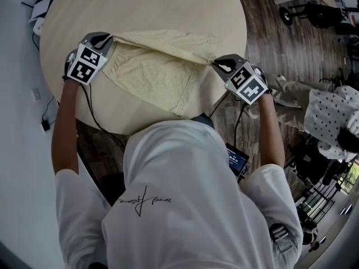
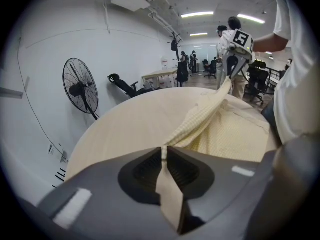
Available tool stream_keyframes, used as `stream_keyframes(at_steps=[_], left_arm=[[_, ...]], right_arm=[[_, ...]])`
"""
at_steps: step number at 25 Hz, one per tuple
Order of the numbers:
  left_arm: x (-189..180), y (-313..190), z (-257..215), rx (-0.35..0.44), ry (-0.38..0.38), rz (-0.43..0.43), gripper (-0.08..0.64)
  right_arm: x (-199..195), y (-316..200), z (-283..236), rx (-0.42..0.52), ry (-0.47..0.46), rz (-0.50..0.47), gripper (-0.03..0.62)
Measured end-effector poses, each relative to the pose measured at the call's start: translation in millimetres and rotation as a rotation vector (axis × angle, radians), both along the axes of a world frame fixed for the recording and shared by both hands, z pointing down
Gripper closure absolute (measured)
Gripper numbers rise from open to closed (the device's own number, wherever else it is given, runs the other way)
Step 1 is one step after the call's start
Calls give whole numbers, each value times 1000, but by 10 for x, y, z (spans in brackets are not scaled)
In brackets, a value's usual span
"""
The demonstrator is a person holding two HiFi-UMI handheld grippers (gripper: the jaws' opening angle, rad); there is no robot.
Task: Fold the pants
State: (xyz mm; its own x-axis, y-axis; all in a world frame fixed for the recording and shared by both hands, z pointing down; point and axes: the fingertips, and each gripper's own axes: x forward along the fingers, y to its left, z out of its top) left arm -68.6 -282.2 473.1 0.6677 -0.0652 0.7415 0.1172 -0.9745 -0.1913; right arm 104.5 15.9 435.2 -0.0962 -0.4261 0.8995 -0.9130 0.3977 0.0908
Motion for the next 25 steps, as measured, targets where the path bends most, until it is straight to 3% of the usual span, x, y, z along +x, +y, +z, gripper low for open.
stream_keyframes(at_steps=[25], left_arm=[[-457,124,41,34,15,-25,471]], right_arm=[[-998,477,49,-23,-121,-72,569]])
